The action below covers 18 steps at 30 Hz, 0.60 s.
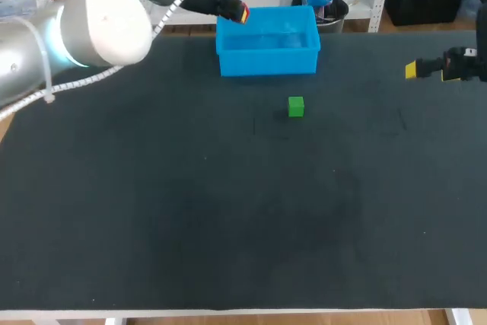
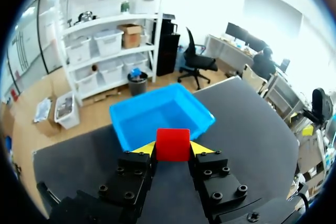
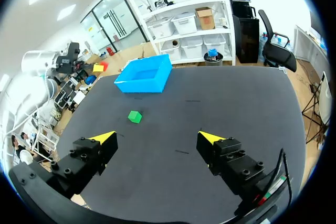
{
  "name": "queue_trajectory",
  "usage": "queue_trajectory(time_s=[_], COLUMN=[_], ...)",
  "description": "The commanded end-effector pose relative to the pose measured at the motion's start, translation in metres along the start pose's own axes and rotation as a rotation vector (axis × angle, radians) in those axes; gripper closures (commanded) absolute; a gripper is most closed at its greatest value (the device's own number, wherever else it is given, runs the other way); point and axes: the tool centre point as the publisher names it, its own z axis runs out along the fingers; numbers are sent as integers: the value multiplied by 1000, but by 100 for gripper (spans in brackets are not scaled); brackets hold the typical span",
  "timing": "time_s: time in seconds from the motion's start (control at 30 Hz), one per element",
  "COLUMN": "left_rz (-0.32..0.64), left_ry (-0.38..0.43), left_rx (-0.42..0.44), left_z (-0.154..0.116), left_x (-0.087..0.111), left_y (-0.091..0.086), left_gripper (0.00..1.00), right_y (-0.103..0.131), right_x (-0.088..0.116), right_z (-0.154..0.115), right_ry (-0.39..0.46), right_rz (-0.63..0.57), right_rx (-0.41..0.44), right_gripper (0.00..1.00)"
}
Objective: Use the left arm to pick the red cube and place it into the blue plastic box first, then use the right arm to grasp the green cube and put it into the same blue plastic box after the first action is fully finished.
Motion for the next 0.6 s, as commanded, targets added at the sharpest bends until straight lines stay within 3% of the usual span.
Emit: queue_trajectory(time_s=[0.03, 0.3, 0.6], left_rz=[2, 0, -1], left_ry=[22, 23, 22], left_rx=[25, 31, 34], left_z=[41, 65, 73], left_x=[-21, -35, -37], left_y=[14, 25, 27], left_gripper=[100, 100, 100], right_y=[0, 0, 0], right_x=[0, 0, 0], right_z=[1, 1, 1], right_ry=[1, 1, 1], right_rz=[0, 0, 0], right_rx=[2, 2, 2], right_gripper=[0, 0, 0])
